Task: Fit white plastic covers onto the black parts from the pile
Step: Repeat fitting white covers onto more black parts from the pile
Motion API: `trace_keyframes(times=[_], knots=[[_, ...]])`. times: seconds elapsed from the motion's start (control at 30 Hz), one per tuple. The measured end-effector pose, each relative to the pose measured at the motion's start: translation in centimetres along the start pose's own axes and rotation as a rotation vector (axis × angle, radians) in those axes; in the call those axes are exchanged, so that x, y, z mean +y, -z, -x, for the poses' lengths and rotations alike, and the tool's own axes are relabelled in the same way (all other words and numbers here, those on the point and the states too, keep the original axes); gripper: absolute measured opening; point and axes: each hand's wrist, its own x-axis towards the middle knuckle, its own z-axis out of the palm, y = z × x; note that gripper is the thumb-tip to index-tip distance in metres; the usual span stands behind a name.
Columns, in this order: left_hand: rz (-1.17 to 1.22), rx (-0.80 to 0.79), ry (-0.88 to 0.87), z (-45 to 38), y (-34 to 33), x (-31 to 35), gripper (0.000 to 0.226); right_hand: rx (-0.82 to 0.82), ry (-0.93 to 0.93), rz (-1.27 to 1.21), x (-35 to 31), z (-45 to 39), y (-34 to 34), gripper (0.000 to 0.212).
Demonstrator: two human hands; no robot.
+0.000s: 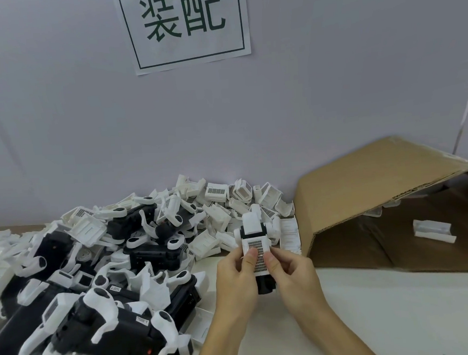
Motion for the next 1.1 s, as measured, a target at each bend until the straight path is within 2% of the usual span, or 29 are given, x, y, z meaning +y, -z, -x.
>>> trace_keyframes(times=[0.13,0.2,0.27,0.33,0.53,0.67,0.73,0.8,0.83,0.9,0.93,1.0,1.03,1.1], knots=[[0.077,-0.07,0.061,-0.2,0.2,0.1,0.024,0.045,0.031,0.032,0.3,0.0,-0.5,0.022],[0.132,-0.133,0.093,-0.2,0.4,0.2,0.021,0.069,0.009,0.035,0.5,-0.1,-0.5,0.023],[0.09,-0.153,0.082,-0.2,0.5,0.1,0.022,0.06,-0.043,-0.021,0.4,-0.3,-0.1,0.026],[0.038,-0.139,0.058,-0.1,0.5,0.1,0.024,0.011,-0.063,-0.08,0.2,-0.3,0.3,0.025],[-0.024,-0.083,0.021,0.3,0.3,0.2,0.027,-0.001,0.047,0.084,0.7,-0.3,0.5,0.022],[0.059,-0.05,0.063,0.2,0.2,0.2,0.023,0.021,0.076,0.106,0.9,-0.1,0.0,0.021],[0.143,-0.035,0.076,0.1,0.1,0.2,0.021,0.071,0.137,0.21,1.0,0.1,0.0,0.022],[0.235,0.027,0.072,-0.2,0.1,0.2,0.02,0.165,0.225,0.42,1.2,0.2,0.2,0.019],[0.298,0.054,0.079,-0.3,0.1,0.3,0.023,0.159,0.25,0.51,1.2,0.3,0.2,0.021],[0.452,0.024,0.131,-0.5,0.0,0.7,0.035,0.071,0.26,0.616,1.5,0.5,0.0,0.049],[0.518,-0.023,0.162,-0.5,0.0,0.8,0.039,0.045,0.242,0.62,1.6,0.5,-0.1,0.056],[0.57,-0.119,0.181,-0.3,-0.2,1.3,0.037,0.077,0.221,0.532,1.7,0.5,-0.2,0.055],[0.555,-0.126,0.175,-0.2,-0.3,1.4,0.032,0.124,0.211,0.472,1.7,0.4,-0.1,0.053],[0.42,-0.043,0.129,-0.3,-0.3,1.1,0.025,0.217,0.169,0.383,1.6,0.1,0.2,0.043]])
